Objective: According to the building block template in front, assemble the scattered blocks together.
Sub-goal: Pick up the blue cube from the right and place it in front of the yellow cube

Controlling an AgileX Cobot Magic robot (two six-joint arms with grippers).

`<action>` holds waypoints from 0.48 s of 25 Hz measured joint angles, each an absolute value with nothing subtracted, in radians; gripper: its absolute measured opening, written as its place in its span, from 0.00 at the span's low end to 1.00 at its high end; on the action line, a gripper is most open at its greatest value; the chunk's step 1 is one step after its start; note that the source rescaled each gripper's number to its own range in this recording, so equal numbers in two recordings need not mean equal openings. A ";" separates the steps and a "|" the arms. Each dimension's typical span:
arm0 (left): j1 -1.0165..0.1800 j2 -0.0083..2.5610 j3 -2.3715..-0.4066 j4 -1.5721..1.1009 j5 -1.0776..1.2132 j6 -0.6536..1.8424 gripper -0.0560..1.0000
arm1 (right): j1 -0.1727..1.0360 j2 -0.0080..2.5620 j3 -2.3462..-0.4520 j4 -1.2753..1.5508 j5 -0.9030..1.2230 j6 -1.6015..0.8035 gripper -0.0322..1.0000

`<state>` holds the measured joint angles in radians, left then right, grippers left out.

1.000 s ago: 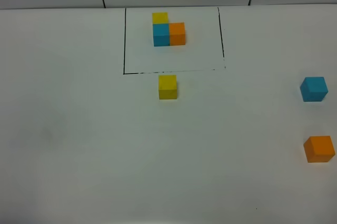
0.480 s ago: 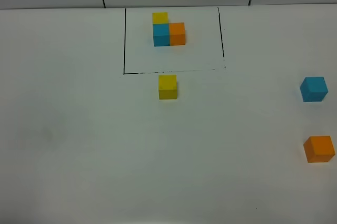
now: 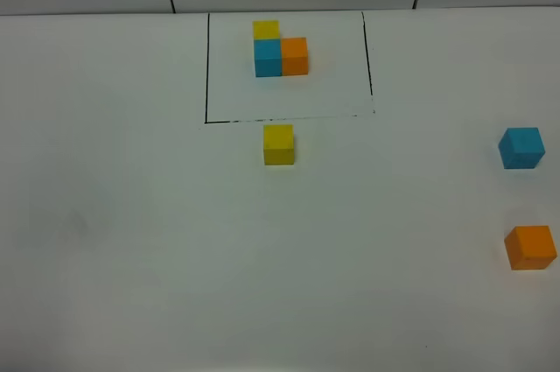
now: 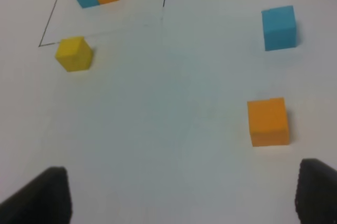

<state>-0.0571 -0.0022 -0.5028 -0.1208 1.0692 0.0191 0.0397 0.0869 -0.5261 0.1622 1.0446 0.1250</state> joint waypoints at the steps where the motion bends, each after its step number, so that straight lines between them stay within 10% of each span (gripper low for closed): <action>1: -0.057 -0.002 -0.503 -0.121 1.069 0.019 0.68 | 0.040 0.120 -0.536 0.161 1.045 0.133 0.75; 12: -0.057 -0.002 -0.503 -0.121 1.069 0.019 0.68 | 0.040 0.711 -0.714 -0.007 0.957 0.151 0.75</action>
<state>-0.0571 -0.0022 -0.5028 -0.1208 1.0692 0.0191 0.0397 0.7111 -0.7139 -0.0070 0.9572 0.1508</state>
